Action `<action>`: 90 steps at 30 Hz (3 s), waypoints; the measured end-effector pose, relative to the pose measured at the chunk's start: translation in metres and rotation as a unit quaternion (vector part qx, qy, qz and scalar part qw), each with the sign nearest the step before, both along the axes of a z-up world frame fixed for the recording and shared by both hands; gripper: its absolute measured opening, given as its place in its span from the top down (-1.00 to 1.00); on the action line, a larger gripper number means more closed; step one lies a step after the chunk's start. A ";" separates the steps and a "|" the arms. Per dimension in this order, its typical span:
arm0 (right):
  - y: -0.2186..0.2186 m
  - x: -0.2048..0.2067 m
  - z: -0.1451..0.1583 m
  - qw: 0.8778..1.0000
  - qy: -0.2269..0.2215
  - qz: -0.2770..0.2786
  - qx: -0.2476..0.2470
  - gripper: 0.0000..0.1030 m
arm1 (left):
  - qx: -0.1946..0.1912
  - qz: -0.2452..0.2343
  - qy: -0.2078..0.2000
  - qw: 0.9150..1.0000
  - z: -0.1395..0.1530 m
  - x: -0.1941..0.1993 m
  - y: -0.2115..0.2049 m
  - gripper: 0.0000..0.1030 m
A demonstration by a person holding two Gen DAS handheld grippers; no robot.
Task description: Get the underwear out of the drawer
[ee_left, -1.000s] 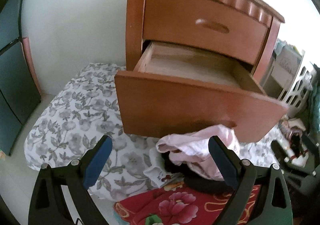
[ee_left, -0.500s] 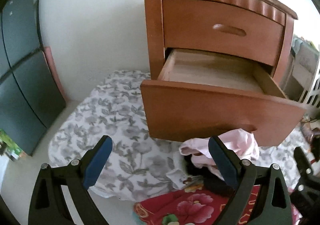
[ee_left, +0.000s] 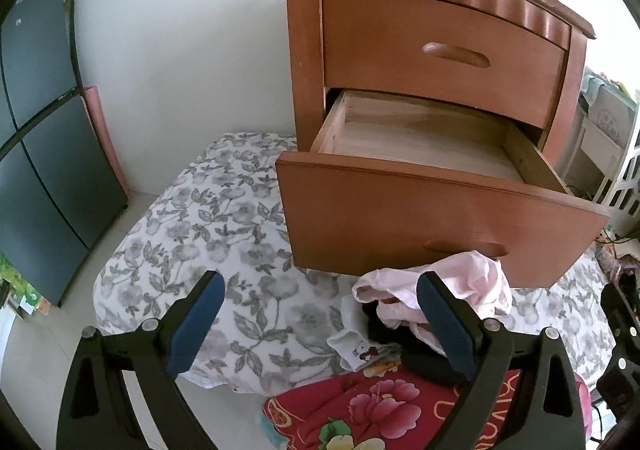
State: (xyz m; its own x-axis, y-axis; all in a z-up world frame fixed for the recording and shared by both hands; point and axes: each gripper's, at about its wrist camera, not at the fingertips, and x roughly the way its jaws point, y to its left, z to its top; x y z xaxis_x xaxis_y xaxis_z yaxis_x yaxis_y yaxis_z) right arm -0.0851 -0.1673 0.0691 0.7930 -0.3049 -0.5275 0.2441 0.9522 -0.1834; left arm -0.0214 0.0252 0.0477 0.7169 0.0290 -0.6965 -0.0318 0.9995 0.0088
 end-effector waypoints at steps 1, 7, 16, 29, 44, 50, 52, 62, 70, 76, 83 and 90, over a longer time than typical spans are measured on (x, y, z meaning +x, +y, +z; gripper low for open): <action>0.000 0.000 0.001 1.000 -0.001 0.000 0.000 -1.00 | 0.000 -0.001 0.000 1.000 0.000 0.000 0.000 -0.88; -0.002 0.000 -0.001 1.000 0.005 -0.002 0.004 -1.00 | -0.001 -0.006 0.003 1.000 0.000 -0.001 -0.002 -0.88; -0.005 0.000 -0.004 1.000 0.008 -0.006 0.010 -1.00 | -0.003 -0.005 0.014 1.000 -0.002 0.001 -0.002 -0.88; -0.010 0.001 -0.010 1.000 0.015 -0.010 0.023 -1.00 | -0.012 -0.013 0.027 0.999 -0.006 0.002 -0.003 -0.88; -0.009 0.001 -0.011 1.000 0.016 -0.010 0.024 -1.00 | -0.014 -0.016 0.043 0.999 -0.010 0.004 -0.003 -0.88; -0.010 0.001 -0.010 1.000 0.015 -0.010 0.024 -1.00 | -0.014 -0.017 0.046 0.999 -0.010 0.003 -0.003 -0.88; -0.009 0.001 -0.011 1.000 0.015 -0.010 0.024 -1.00 | -0.014 -0.016 0.048 0.999 -0.011 0.003 -0.004 -0.88; -0.010 0.001 -0.010 1.000 0.015 -0.010 0.025 -1.00 | -0.017 -0.016 0.054 0.998 -0.012 0.004 -0.003 -0.88; -0.010 0.001 -0.011 1.000 0.016 -0.010 0.025 -1.00 | -0.016 -0.015 0.058 0.998 -0.015 0.005 -0.003 -0.88; -0.010 0.001 -0.010 1.000 0.015 -0.010 0.025 -1.00 | -0.016 -0.014 0.062 0.998 -0.016 0.006 -0.002 -0.88; -0.010 0.000 -0.010 1.000 0.016 -0.010 0.025 -1.00 | -0.016 -0.015 0.063 0.998 -0.016 0.006 -0.002 -0.88; -0.010 0.000 -0.010 1.000 0.015 -0.010 0.026 -1.00 | -0.016 -0.013 0.064 0.998 -0.017 0.006 -0.001 -0.88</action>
